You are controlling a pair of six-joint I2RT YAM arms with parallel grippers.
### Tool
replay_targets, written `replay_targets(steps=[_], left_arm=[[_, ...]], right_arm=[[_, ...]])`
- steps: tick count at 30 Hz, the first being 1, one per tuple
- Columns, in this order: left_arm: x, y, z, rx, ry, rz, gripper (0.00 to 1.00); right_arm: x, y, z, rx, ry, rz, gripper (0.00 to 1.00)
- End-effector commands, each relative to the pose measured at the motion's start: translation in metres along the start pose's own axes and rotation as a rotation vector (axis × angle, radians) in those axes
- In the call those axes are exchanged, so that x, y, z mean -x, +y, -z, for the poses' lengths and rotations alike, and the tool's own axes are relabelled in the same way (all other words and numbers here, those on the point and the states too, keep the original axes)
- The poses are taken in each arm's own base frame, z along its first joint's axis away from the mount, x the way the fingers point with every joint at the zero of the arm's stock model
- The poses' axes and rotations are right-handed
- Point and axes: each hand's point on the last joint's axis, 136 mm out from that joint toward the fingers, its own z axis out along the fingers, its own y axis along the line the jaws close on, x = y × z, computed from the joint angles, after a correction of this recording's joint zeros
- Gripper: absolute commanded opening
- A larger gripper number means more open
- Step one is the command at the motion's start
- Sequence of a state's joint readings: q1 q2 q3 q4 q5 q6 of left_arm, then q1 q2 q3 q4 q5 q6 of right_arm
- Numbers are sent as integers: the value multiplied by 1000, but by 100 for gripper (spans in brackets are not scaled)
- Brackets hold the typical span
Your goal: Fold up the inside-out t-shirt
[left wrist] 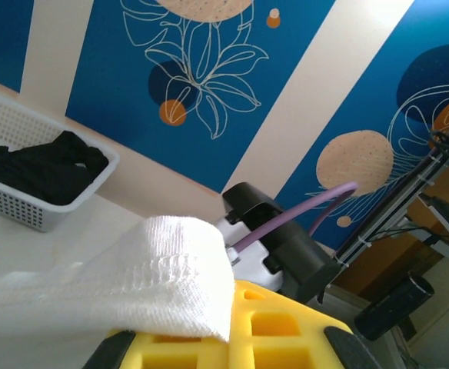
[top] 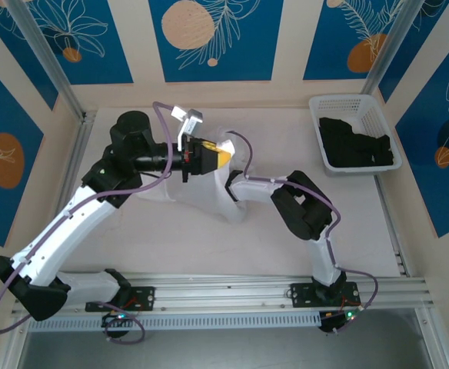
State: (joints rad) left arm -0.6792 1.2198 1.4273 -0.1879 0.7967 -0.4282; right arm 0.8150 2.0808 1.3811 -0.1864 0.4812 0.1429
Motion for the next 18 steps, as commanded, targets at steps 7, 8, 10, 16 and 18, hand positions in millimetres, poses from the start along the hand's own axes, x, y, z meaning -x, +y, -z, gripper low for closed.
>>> replay_targets(steps=[7, 8, 10, 16, 18], left_arm=[[45, -59, 23, -72, -79, -134, 0], [48, -59, 25, -56, -86, -143, 0], [51, -57, 28, -28, -98, -157, 0], [48, 0, 43, 297, -146, -151, 0], [41, 35, 53, 465, -153, -123, 0]], right_arm=[[-34, -3, -20, 24, 197, -28, 89], [-36, -2, -21, 30, 205, -30, 89], [-41, -3, -22, 42, 234, -36, 88], [-54, -1, -20, 82, 295, -31, 40], [-50, 0, -15, 101, 280, -22, 21]])
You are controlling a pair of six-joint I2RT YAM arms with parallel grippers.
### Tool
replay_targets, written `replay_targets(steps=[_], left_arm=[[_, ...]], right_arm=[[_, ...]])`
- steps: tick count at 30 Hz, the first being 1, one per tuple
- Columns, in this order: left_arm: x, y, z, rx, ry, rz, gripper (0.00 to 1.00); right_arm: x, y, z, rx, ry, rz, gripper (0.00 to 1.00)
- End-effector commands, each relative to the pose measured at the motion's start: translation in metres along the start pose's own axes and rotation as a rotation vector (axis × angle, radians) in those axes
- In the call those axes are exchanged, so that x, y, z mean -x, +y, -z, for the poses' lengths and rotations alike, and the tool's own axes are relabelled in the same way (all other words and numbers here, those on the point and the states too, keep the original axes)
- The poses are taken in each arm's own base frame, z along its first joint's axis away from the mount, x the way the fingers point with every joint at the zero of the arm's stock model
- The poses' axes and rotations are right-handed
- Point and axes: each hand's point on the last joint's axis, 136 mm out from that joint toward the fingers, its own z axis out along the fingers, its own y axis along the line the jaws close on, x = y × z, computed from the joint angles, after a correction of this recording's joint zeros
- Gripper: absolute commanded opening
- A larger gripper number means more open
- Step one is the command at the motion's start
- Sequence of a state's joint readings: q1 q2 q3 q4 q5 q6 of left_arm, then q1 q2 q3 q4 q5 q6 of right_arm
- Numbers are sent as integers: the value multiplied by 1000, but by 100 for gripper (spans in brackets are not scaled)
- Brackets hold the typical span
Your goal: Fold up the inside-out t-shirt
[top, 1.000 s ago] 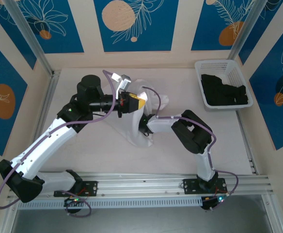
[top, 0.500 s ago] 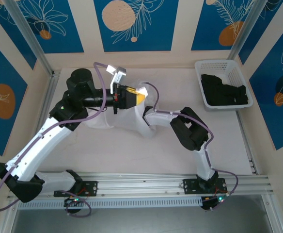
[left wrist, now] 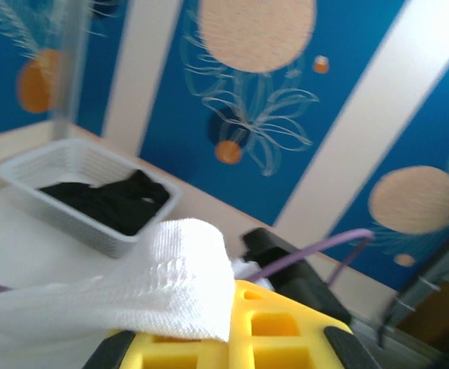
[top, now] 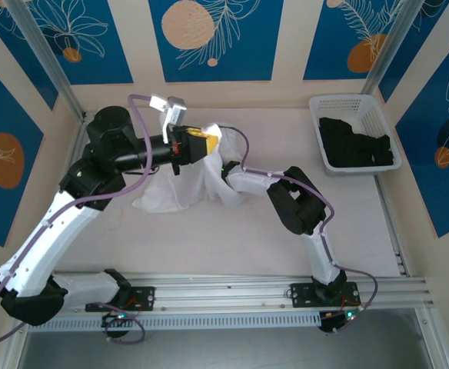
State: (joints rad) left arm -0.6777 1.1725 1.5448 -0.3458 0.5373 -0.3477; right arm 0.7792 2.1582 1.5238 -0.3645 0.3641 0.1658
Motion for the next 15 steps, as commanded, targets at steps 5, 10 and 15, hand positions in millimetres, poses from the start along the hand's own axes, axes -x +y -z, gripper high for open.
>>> replay_targets(steps=[5, 10, 15], left_arm=[[-19, 114, 40, 554, -47, 40, 0], [-35, 169, 90, 770, -121, 149, 0], [-65, 211, 126, 935, -158, 240, 0]], right_arm=[[-21, -6, 23, 62, 28, -8, 0], [-12, 1, 62, 156, -114, -4, 0], [-14, 13, 93, 268, -213, 14, 0]])
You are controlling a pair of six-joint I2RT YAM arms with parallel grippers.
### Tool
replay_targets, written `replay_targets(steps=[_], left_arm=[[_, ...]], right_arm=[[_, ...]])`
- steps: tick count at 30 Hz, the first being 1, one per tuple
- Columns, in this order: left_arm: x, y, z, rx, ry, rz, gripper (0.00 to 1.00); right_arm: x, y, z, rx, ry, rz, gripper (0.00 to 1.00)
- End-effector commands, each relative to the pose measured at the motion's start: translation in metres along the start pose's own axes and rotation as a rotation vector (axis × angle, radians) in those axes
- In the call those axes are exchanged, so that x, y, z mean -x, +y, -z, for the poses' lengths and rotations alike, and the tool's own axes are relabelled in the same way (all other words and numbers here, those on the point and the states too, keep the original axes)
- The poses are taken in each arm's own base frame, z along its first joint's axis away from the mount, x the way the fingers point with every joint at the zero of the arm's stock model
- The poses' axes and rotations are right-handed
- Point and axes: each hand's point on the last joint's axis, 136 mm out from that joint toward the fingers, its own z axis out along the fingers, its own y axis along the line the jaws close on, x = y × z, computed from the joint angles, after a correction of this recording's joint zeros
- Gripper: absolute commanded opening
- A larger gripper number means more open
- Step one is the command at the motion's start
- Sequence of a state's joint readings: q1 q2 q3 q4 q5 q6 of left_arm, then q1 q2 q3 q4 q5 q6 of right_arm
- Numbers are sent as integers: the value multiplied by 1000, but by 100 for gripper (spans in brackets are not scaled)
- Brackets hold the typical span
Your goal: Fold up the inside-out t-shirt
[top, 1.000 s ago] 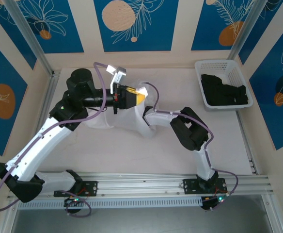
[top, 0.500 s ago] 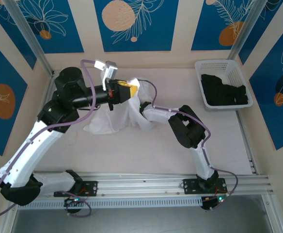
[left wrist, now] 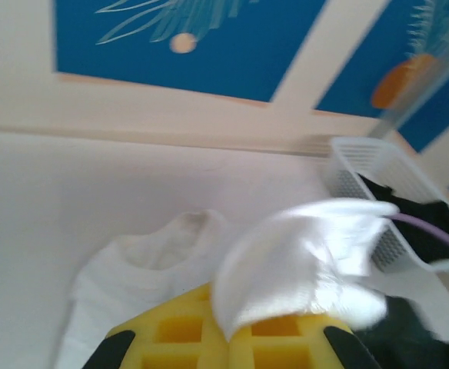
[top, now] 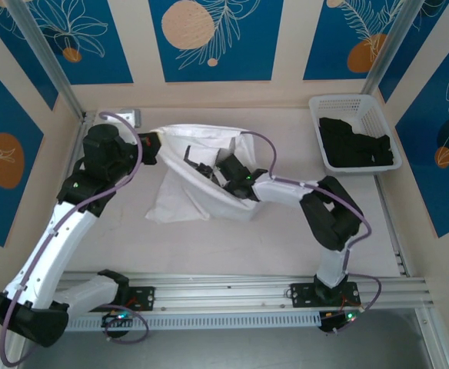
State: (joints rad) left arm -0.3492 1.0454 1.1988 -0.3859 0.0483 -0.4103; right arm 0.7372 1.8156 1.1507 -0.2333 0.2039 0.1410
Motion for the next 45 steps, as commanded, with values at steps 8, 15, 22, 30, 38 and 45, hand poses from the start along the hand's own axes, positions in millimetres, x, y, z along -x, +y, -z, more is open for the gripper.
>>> replay_targets(steps=[8, 15, 22, 30, 38, 45], left_arm=[[-28, 72, -18, 112, 2, 220, 0], [-79, 39, -41, -136, 99, 222, 0], [-137, 86, -47, 114, 211, 192, 0], [-185, 146, -58, 308, 253, 302, 0], [-201, 124, -62, 190, 320, 230, 35], [-179, 23, -72, -215, 322, 90, 65]], right_arm=[[20, 26, 37, 179, -178, 62, 0], [79, 38, 67, 218, -363, 41, 0], [125, 51, 119, 307, -510, 84, 0], [121, 34, 172, 466, -630, 3, 0], [103, 28, 140, 476, -574, -11, 0], [98, 24, 126, 464, -551, -21, 0]])
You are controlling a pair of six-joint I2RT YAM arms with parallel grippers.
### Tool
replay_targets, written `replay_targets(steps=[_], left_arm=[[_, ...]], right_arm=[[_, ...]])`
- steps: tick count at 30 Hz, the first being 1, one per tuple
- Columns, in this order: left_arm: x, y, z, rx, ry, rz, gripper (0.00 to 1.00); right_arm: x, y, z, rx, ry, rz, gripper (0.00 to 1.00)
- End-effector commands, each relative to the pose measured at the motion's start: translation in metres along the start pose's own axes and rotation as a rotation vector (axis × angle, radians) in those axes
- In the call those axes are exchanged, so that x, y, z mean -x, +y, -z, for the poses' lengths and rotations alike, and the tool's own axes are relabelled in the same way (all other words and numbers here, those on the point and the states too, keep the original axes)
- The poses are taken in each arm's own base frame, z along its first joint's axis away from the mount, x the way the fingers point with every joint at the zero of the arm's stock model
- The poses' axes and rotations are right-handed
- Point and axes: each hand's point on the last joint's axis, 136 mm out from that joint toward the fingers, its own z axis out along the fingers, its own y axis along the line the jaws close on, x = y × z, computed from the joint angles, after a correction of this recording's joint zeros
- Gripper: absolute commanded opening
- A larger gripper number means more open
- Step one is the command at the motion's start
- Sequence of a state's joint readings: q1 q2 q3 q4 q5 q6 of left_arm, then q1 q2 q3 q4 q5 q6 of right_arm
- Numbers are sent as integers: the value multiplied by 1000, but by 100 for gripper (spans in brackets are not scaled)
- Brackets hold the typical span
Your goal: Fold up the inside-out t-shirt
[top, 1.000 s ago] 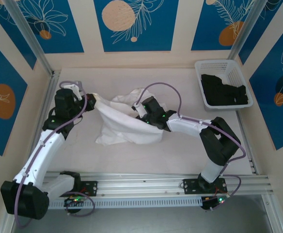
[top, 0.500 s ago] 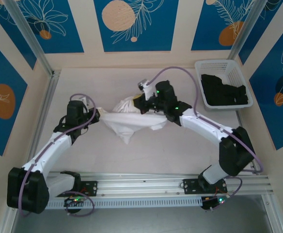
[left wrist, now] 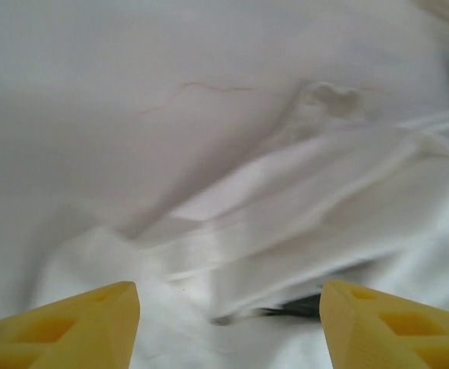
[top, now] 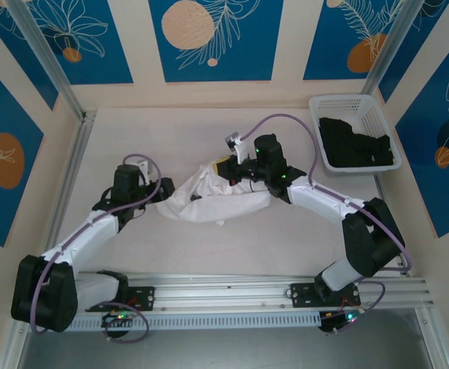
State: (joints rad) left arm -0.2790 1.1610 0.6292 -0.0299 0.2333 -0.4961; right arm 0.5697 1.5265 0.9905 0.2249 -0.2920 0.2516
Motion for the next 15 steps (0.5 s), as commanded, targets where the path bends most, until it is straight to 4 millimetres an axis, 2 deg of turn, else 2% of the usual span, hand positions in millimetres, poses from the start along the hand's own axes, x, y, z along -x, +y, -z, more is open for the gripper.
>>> replay_targets(steps=[1, 4, 6, 8, 11, 13, 15], left_arm=[[7, -71, -1, -252, 19, -152, 66], [-5, -97, -15, -294, 71, -237, 68], [-7, -99, -28, -277, 100, -246, 67], [-7, -94, -42, -247, 118, -239, 62], [-4, -81, -63, -171, 135, -227, 47], [0, -72, -73, -141, 138, -202, 31], [8, -64, -77, -136, 124, -152, 10]], right_arm=[[3, 3, -1, 20, -20, 15, 0], [5, 2, 1, 16, -23, 16, 0], [5, 4, 2, 15, -22, 16, 0], [7, 5, 4, 14, -26, 21, 0], [9, 6, 10, 4, -33, 28, 0], [12, 6, 16, -9, -47, 40, 0], [18, 6, 28, -30, -68, 57, 0]])
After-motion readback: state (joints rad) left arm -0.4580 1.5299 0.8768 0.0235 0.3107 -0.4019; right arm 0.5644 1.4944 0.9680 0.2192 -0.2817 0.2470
